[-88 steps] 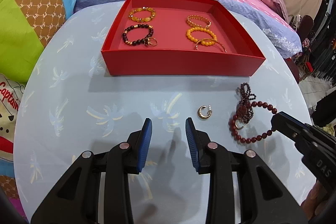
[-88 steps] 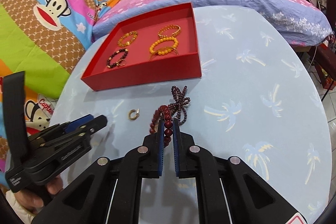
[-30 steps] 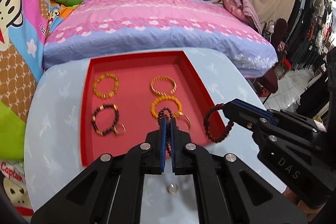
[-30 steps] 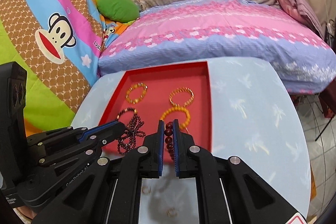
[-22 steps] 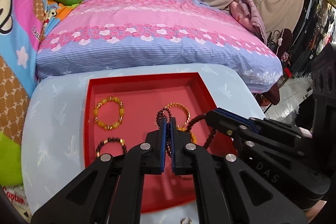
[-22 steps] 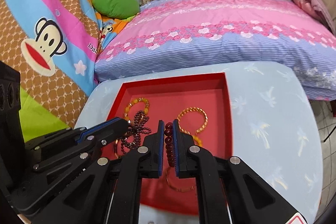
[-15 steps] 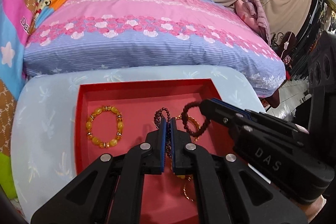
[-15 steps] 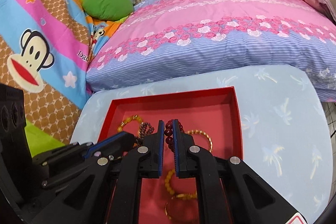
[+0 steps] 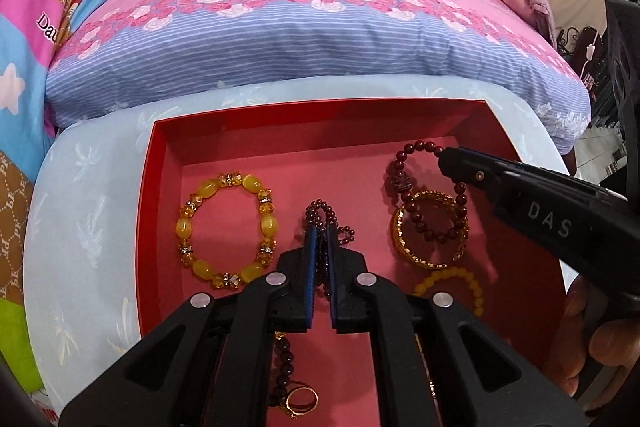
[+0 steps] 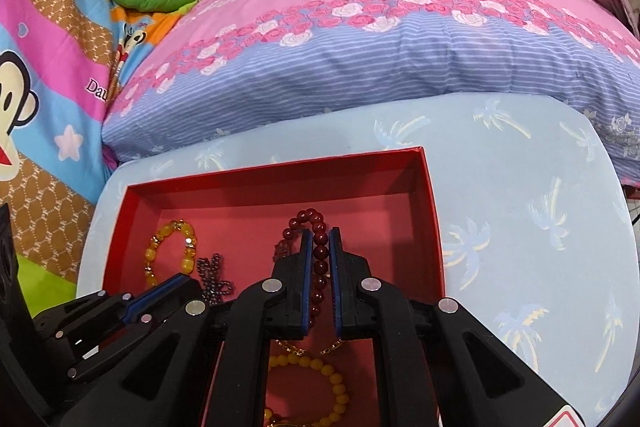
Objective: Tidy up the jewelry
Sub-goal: 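Lower both garnet bracelets into the box and open both tools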
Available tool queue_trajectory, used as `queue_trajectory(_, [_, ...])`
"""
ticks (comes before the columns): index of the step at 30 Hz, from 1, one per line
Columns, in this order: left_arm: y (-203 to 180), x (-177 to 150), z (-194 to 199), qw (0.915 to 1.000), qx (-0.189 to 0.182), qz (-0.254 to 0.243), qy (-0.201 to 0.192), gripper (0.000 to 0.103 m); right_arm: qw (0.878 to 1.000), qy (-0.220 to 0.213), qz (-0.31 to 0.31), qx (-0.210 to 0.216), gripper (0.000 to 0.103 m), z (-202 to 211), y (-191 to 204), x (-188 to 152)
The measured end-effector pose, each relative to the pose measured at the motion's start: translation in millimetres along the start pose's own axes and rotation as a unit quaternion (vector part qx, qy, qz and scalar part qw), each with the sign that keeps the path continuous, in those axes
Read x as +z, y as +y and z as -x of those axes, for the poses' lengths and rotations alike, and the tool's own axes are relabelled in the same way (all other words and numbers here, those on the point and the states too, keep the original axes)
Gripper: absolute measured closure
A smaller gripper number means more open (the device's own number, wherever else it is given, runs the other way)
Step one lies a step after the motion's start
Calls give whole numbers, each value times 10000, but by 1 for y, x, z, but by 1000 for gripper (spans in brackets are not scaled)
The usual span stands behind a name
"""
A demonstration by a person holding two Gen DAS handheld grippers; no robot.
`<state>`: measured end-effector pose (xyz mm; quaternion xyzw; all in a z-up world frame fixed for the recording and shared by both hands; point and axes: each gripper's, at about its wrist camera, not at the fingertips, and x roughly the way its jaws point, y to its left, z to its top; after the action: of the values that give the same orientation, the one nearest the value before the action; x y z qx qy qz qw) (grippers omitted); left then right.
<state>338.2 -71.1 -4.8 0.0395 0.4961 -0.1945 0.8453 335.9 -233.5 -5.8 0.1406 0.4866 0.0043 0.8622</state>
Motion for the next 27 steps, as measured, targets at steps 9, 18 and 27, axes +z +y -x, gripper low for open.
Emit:
queue_trajectory(9, [8, -1, 14, 9993, 188, 226, -227, 66, 9992, -291, 161, -205, 72, 22, 5, -7])
queue_trajectory(18, [1, -16, 46, 9984, 270, 223, -445, 66, 9970, -620, 374, -258, 68, 69, 15, -32])
queue_trajectory(27, [-14, -52, 87, 9972, 291, 151, -676, 66, 9951, -790, 516, -298, 67, 110, 20, -73])
